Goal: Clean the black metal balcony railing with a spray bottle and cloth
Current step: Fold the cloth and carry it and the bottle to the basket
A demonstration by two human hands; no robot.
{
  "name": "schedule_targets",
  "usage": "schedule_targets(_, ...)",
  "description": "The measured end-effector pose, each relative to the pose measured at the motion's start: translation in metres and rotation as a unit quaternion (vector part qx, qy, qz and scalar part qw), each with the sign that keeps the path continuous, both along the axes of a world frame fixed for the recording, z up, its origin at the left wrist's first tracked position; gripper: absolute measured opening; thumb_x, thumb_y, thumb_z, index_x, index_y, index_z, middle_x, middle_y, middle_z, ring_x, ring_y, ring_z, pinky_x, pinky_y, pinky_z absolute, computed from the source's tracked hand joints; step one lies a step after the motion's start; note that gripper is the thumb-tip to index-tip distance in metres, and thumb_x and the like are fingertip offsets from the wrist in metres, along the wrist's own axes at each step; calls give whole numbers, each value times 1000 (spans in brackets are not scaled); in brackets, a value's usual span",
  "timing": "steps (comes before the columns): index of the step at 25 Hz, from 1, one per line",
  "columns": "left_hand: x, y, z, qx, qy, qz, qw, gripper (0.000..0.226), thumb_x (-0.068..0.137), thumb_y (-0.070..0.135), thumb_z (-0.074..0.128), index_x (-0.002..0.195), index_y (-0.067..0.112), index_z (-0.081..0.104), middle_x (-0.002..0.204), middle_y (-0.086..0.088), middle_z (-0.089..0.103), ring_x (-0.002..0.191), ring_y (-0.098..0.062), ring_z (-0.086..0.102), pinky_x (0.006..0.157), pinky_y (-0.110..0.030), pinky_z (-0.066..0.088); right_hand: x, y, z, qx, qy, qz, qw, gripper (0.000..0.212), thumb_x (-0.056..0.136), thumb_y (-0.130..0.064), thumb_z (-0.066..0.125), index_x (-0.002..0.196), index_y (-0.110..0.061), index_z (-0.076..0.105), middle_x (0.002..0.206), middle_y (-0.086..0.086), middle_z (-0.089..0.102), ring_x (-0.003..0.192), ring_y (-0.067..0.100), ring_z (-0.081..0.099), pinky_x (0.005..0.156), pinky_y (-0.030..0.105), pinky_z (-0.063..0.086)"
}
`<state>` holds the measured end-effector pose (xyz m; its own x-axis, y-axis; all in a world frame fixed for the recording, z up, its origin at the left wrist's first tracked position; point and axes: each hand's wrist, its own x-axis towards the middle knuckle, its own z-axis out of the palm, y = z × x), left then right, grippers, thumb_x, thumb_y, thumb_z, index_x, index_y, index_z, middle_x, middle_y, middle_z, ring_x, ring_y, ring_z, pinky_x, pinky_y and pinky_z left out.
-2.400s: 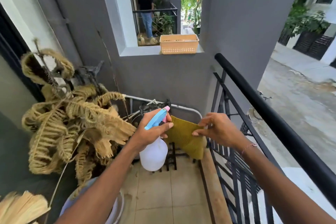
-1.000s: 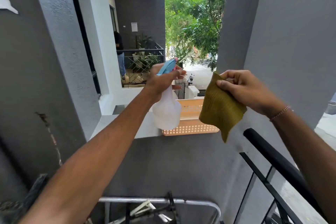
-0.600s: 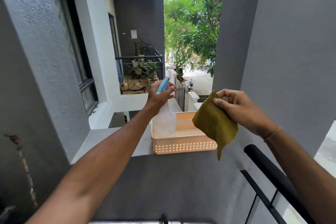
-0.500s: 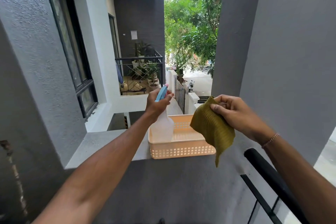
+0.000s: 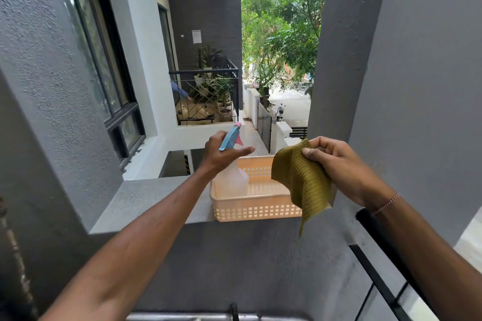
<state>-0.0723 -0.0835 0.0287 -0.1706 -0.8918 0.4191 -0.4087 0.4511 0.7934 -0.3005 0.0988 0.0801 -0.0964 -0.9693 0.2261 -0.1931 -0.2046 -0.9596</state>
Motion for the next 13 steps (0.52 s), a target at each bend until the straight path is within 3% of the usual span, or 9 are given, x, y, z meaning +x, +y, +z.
schedule_targets(2, 14, 4, 3, 14, -57, -8, 998, 89, 61, 57, 89, 129, 10, 55, 111, -3, 60, 100, -22, 62, 73, -25, 56, 2, 2, -2, 9, -8, 1, 1000, 15, 100, -17, 59, 104, -6, 67, 87, 4, 72, 78, 12, 67, 65, 19, 54)
schedule_targets(4, 30, 13, 11, 47, -82, -10, 995, 107, 55, 59, 90, 139, 9, 46, 120, -1, 53, 109, -20, 58, 81, -29, 57, 3, 3, -4, 15, -18, 4, 1000, 13, 100, -19, 59, 102, -9, 68, 85, 2, 71, 78, 11, 66, 64, 20, 53)
schedule_targets(6, 43, 31, 14, 9, -31, 52, 998, 90, 64, 57, 89, 129, 7, 52, 111, -4, 58, 97, -19, 59, 73, -28, 55, 3, 6, -5, 18, -39, 16, 999, 13, 100, -20, 59, 103, -10, 68, 87, 3, 70, 79, 13, 65, 64, 23, 52)
schedule_targets(9, 43, 77, 5, -146, 81, 227, 959, 40, 85, 48, 77, 90, 12, 61, 77, 1, 60, 66, -10, 54, 61, -31, 52, 4, 10, -4, 17, -77, 26, 997, 17, 101, -19, 57, 108, -6, 66, 90, 5, 69, 81, 15, 66, 68, 26, 56)
schedule_targets(10, 36, 95, 0, -142, 96, 234, 957, 32, 89, 42, 73, 81, 13, 63, 69, 3, 60, 62, -8, 54, 62, -34, 54, 6, 12, -5, 18, -94, 31, 995, 17, 101, -18, 56, 108, -6, 65, 91, 5, 69, 82, 15, 66, 70, 26, 57)
schedule_targets(11, 24, 112, -6, -84, 105, 196, 971, 31, 93, 39, 70, 76, 13, 66, 66, 2, 63, 60, -9, 57, 66, -38, 56, 8, 13, -5, 19, -117, 40, 992, 15, 101, -16, 56, 107, -6, 65, 92, 6, 69, 83, 15, 66, 72, 27, 58)
schedule_targets(12, 11, 129, -12, 26, 111, 122, 986, 34, 97, 38, 67, 76, 11, 70, 67, -2, 68, 62, -12, 62, 71, -41, 59, 11, 14, -4, 22, -143, 51, 988, 13, 100, -14, 55, 105, -7, 65, 93, 8, 69, 84, 16, 66, 73, 28, 58)
schedule_targets(13, -3, 144, -16, 163, 124, 36, 978, 38, 99, 41, 64, 82, 8, 73, 73, -7, 73, 69, -16, 67, 79, -43, 60, 14, 15, -5, 25, -169, 60, 983, 13, 100, -13, 54, 104, -7, 65, 93, 9, 69, 85, 17, 66, 75, 28, 59)
